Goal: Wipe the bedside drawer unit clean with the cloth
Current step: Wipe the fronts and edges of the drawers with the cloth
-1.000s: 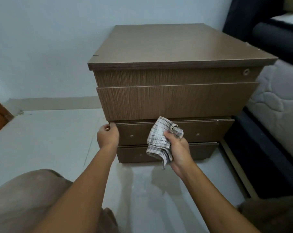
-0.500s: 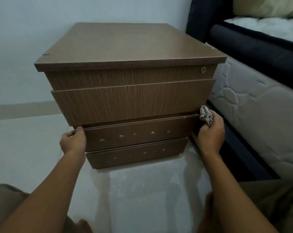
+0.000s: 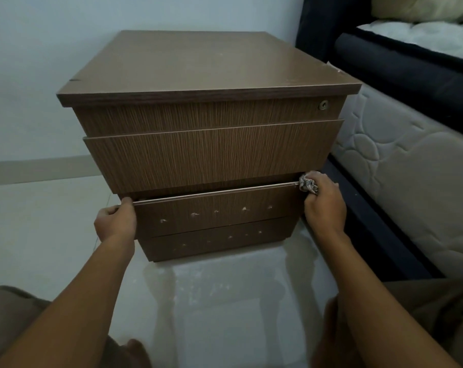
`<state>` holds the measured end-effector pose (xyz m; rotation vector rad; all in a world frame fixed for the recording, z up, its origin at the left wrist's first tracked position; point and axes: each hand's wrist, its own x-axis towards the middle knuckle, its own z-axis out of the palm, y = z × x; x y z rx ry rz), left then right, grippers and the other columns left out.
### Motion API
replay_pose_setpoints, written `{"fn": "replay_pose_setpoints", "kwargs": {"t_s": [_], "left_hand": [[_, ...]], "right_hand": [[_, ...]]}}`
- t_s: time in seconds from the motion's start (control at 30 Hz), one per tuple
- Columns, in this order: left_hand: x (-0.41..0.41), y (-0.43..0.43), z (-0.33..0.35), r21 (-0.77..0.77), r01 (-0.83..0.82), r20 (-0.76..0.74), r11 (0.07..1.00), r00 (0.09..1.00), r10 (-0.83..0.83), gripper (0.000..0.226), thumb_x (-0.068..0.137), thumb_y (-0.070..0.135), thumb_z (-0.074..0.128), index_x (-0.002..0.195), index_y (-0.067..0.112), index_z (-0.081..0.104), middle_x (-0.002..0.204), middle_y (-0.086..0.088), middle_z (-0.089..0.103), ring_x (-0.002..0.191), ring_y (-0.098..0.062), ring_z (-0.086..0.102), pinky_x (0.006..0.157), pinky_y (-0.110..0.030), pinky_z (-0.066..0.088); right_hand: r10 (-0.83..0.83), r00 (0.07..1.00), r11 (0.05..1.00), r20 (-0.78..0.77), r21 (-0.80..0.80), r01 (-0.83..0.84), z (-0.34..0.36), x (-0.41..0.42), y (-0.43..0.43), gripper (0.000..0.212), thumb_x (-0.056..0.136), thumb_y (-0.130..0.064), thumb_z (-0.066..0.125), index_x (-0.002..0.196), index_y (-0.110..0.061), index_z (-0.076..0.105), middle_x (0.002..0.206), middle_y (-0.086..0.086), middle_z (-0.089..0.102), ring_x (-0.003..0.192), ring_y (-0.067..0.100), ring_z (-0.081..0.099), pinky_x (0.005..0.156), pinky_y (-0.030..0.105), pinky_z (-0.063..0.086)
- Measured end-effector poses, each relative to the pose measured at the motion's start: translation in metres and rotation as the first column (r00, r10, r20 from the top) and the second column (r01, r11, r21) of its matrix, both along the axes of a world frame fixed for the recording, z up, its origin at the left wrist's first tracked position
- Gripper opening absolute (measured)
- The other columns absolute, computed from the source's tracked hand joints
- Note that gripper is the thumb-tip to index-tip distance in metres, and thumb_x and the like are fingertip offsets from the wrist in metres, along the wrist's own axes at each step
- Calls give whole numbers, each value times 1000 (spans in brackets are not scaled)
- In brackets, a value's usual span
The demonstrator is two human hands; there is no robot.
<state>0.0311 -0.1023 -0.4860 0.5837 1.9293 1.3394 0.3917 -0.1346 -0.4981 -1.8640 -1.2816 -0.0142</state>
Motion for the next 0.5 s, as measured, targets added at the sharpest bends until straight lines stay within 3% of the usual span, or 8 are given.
{"fn": "replay_pose_setpoints", "kwargs": {"t_s": [0.1, 0.17, 0.33, 0.5], "left_hand": [[0, -2, 0, 15, 6, 20, 1000, 1000, -7, 30, 90, 32, 57, 111, 11, 60, 106, -7, 59, 95, -23, 54, 80, -37, 47], [0, -3, 0, 19, 9, 28, 1000, 1000, -10, 30, 91, 31, 57, 112, 10, 61, 105, -6, 59, 95, -22, 53, 80, -36, 47], [-3, -6, -1, 43, 26, 46, 999, 999, -28, 29, 92, 31, 57, 110, 10, 62, 103, -4, 59, 92, -20, 53, 76, -34, 46], [-6, -10, -3, 65, 39, 80, 997, 996, -44, 20, 95, 33, 52, 98, 16, 63, 97, -1, 62, 85, -14, 55, 79, -34, 47]], "right_hand": [[60, 993, 998, 101, -38, -56, 4, -7, 1, 48, 75, 7, 45, 110, -17, 67, 112, 4, 64, 112, 19, 48, 111, 41, 29], [105, 984, 993, 147, -63, -96, 6, -17, 2, 46, 74, 7, 47, 109, -18, 67, 108, 3, 65, 107, 20, 49, 110, 49, 33], [232, 959, 970, 161, -104, -218, 7, -50, 5, 43, 78, 1, 49, 111, -22, 65, 107, 0, 67, 104, 24, 58, 99, 52, 44], [329, 909, 944, 254, -112, -310, 7, -83, 10, 39, 81, -5, 55, 115, -22, 65, 108, 0, 69, 105, 19, 59, 112, 45, 32]]}}
